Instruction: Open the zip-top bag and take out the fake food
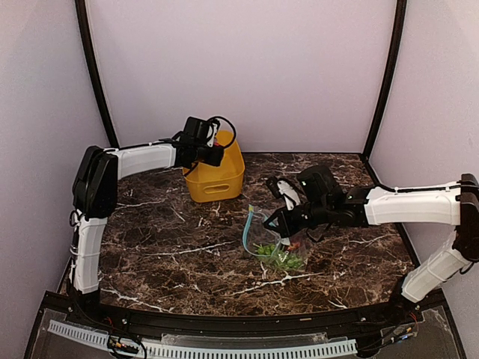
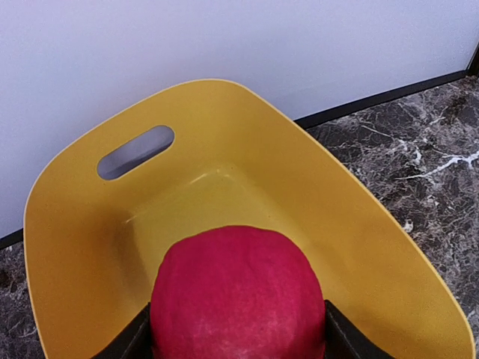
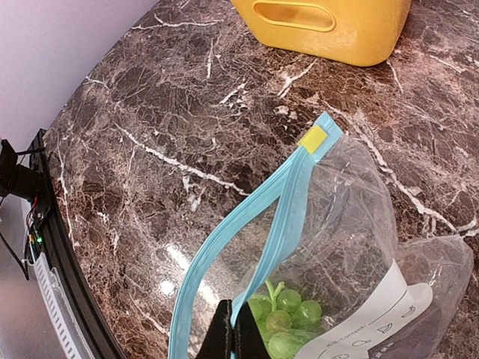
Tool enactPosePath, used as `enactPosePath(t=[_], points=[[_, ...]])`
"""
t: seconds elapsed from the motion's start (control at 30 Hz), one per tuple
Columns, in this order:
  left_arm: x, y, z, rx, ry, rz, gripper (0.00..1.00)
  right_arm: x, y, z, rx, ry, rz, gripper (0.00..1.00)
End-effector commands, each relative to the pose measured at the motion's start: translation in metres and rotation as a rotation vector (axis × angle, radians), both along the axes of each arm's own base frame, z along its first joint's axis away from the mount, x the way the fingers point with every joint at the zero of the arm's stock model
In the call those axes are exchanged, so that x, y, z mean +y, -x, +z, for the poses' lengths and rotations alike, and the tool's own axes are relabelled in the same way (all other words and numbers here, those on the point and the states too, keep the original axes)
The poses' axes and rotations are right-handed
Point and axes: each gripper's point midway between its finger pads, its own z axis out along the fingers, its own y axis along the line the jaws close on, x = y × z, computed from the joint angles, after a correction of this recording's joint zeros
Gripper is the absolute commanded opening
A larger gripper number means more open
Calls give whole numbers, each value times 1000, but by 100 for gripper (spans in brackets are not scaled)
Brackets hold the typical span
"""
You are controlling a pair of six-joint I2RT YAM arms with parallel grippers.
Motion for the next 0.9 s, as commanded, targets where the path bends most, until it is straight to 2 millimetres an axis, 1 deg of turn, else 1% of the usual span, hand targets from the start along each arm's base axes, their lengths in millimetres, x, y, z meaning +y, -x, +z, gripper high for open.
enactPosePath(t=[0.0,0.1,0.13,0.23,0.33,0.43,0.53,0.6,0.63,0.67,0.7,0.73,0.77,0.8,0.83,0.87], points=[[5,-15,-18,37,-54,-1,54,-2,-5,4,-27,-10,-7,0],[6,-31,-33,45,-79,6,55,-3,-5,2,-23,-10,-6,0],[10,-34,-36,52,-86,14,55,-3,-5,2,-23,-10,-7,0],[11,-47,-47,53,-93,18,57,-3,-6,1,-21,-11,-6,0],[17,-58,-51,42,-106,38,58,-3,-6,1,-19,-13,-5,0],[19,-70,-60,44,-109,35,62,-3,-6,1,-16,-13,-8,0],[22,-77,-66,56,-116,33,63,-3,-6,0,-11,-12,-6,0],[20,-80,-62,40,-116,27,68,-3,-5,1,-9,-14,-6,0],[19,-81,-61,37,-117,17,80,-3,-6,2,-11,-15,-8,0],[18,-82,-56,27,-114,14,85,-3,-6,2,-13,-16,-9,0],[17,-82,-54,28,-119,9,93,-3,-6,3,-15,-17,-10,0],[16,-84,-46,13,-115,7,97,-4,-6,4,-13,-16,-12,0],[17,-84,-43,12,-120,4,98,-4,-5,4,-13,-16,-12,0],[16,-85,-32,-5,-118,5,99,-5,-5,4,-14,-17,-12,0],[17,-85,-26,-11,-122,5,99,-5,-5,5,-15,-19,-13,0],[17,-85,-12,-33,-115,5,99,-5,-5,5,-15,-19,-14,0]])
